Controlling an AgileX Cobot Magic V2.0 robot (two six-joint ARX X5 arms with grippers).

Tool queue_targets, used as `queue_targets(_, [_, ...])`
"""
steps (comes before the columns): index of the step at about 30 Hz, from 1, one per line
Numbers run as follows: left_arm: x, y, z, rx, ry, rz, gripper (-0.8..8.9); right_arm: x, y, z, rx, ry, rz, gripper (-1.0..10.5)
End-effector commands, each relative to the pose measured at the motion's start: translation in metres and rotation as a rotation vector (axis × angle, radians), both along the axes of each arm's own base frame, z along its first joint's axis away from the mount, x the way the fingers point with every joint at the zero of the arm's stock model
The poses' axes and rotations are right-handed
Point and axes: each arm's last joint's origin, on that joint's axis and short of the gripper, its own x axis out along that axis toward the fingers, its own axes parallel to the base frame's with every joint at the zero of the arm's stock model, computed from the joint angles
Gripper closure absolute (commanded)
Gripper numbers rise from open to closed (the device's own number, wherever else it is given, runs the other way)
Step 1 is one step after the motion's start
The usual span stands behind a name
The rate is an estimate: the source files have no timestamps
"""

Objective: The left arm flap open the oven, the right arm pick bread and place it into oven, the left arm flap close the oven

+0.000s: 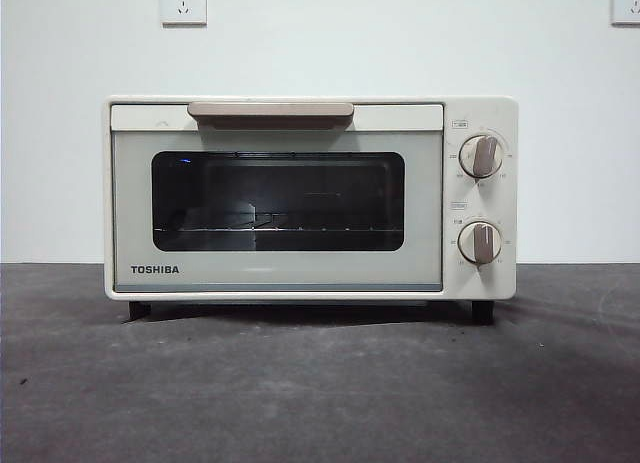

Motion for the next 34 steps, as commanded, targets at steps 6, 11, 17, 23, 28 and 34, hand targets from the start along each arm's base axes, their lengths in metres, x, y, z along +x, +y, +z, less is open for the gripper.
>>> queue_targets(6, [-0.001,0.0,0.041,-0.19,-0.046,0.01,8.02,-0.009,0.0,0.052,0.215,-0.068,-0.003,9.4])
queue_targets(11, [0.001,-0.001,0.075,-0.273,-0.026,-0.003,8.03,-0.015,0.001,0.089,0.217,-0.03,0.066,9.4])
queue_targets(17, [0.007,-0.003,0.119,-0.277,0.031,-0.07,8.03,-0.018,0.004,0.131,0.178,0.033,0.175,9.4])
queue_targets(23, [0.015,-0.015,0.156,-0.254,0.068,-0.24,8.03,-0.016,0.009,0.165,0.113,0.125,0.33,9.4])
queue_targets(28, [0.019,-0.032,0.175,-0.169,0.115,-0.426,8.03,-0.015,0.013,0.185,0.026,0.198,0.456,9.4])
queue_targets(34, [0.018,-0.049,0.189,-0.121,0.17,-0.659,8.03,-0.02,0.022,0.199,-0.117,0.171,0.608,9.4])
